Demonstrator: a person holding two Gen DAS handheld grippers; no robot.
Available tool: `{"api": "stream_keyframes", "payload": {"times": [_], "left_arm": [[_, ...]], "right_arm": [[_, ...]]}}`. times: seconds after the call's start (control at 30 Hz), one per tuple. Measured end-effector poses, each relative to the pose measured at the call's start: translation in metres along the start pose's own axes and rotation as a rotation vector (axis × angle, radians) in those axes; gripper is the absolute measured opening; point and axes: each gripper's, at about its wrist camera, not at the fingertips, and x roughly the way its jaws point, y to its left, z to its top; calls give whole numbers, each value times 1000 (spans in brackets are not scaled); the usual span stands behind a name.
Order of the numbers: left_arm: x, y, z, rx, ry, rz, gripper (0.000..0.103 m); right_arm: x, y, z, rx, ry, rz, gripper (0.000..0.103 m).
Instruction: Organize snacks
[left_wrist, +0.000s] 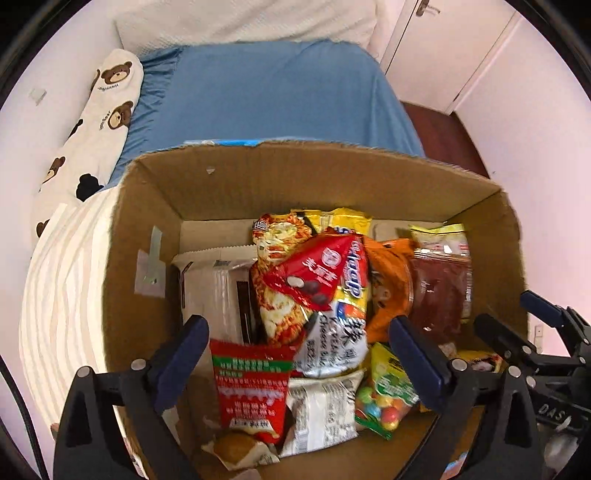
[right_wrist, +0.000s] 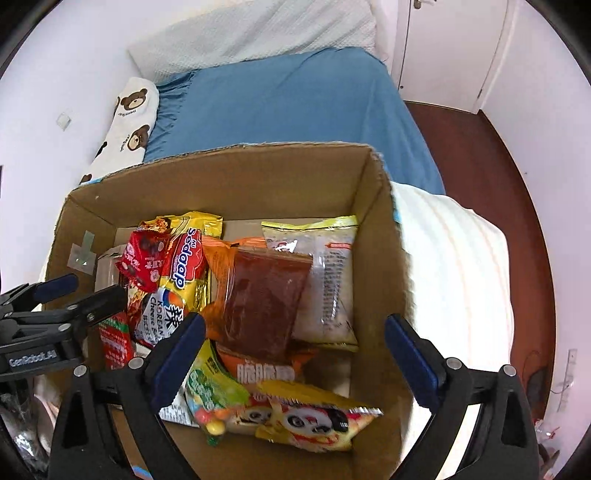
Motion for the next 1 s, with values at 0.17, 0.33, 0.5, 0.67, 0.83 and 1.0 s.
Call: {"api": "stream_keyframes", "payload": {"times": [0.17,0.33,0.5,0.67,0.83,1.0], "left_arm": [[-36,-5,-21,2,-81,44,100],[-78,-11,-51,-7,-171,80,100],[-124,-18,-91,-15,-267,146,100],[-167,-26,-140,-34,-333,129,100],[-204,-35,-188,-52,-389,113,100],[-239,-41,-231,-59,-444,117,100]], "right_arm": [[-31,-7,-16,4,-40,27,99],[-74,-8,-42,-15,-115,31,99],[-134,-6,-80,-36,-225,17,99],[-192,-6,-124,-39,-317,26,99],[-249,-5,-175,-58,-394,12,100],[-295,-4,-223,-62,-464,-16,101]]}}
